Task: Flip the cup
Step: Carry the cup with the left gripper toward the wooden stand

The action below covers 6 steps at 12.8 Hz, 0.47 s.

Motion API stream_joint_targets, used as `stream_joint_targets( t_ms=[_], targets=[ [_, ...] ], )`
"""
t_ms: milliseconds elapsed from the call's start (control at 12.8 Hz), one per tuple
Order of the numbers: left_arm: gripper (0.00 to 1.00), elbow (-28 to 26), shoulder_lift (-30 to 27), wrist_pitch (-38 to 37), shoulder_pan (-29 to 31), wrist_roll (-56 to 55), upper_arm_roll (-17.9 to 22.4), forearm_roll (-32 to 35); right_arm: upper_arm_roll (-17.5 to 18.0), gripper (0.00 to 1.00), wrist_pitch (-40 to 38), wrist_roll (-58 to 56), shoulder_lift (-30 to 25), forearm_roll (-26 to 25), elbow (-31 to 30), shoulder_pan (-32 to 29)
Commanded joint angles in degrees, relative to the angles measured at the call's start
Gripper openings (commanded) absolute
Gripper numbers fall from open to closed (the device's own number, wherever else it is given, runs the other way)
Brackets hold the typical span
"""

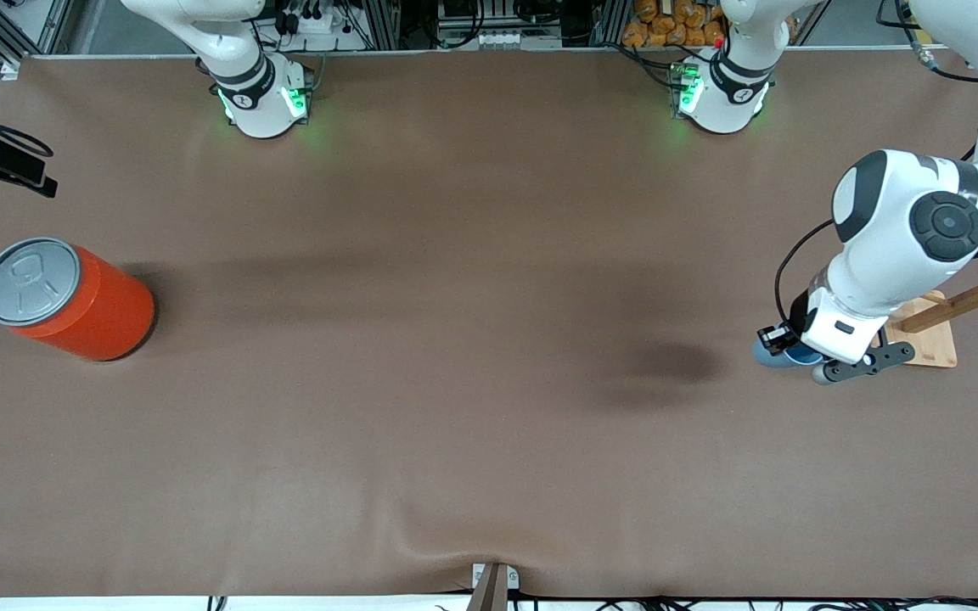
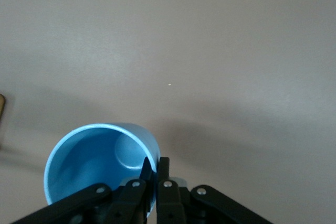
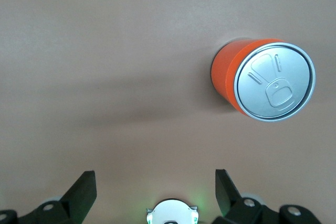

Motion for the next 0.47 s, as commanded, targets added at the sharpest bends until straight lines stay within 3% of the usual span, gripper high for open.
stream_joint_targets(
  t_ms=[0, 391],
  targets=[
    [0.0, -2.7, -2.7, -0.5, 0.3, -0.7, -0.5, 3.6, 0.7, 1.0, 2.3, -0.7, 1.0, -0.7, 0.6, -0.5],
    [0.0, -7.5, -6.0, 4.4, -0.6, -7.9, -1.7, 5.1, 0.7, 1.0, 3.5, -0.6, 1.0, -0.7, 0.8, -0.6]
  ],
)
